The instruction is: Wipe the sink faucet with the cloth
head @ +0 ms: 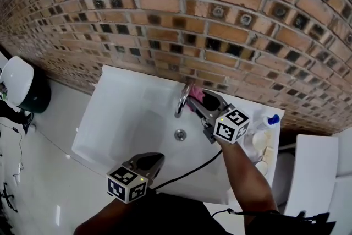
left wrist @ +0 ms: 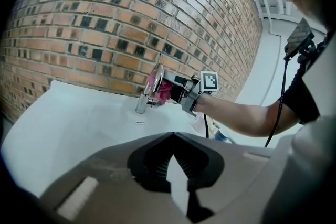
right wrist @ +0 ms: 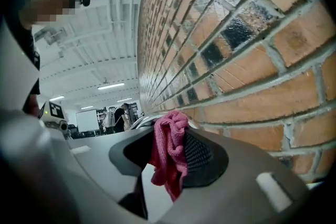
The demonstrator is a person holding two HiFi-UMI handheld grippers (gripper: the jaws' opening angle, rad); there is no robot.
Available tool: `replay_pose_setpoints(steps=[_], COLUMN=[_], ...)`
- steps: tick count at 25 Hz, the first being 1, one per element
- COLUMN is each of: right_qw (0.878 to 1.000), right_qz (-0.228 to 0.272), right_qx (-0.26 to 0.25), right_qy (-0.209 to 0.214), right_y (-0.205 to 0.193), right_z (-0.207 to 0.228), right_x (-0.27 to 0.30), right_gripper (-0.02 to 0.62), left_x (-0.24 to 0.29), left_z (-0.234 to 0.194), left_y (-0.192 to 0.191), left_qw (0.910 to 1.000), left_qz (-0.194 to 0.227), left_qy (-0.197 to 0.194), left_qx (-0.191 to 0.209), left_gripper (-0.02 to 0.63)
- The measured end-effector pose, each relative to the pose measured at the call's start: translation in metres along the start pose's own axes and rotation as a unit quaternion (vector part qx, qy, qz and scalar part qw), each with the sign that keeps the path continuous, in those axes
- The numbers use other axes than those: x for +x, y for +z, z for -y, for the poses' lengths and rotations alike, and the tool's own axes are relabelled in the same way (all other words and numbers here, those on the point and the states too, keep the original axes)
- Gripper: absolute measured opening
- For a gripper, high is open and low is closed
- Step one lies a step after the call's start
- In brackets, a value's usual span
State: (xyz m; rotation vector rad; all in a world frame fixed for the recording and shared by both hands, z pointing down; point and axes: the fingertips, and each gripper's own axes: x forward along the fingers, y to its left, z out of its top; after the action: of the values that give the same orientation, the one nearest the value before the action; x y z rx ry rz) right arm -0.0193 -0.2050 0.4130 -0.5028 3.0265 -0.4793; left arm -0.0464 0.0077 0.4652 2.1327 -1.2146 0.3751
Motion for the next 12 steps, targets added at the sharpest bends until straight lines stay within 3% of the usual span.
replay_pose_setpoints(steps=[12], right_qw=[0.988], right_qz=[-0.059], right_qx=[-0.132], right_qy=[0.062], right_y=[-0.017], right_z=[-0.039], right_x=[-0.009], right_gripper=[0.146], left_x=[-0.007], left_z=[0.017], left_y=[-0.012], left_qw=[0.9996], left_qz=[0.007], left_qy=[0.025], left_qx=[-0.004], left_gripper=[0.005])
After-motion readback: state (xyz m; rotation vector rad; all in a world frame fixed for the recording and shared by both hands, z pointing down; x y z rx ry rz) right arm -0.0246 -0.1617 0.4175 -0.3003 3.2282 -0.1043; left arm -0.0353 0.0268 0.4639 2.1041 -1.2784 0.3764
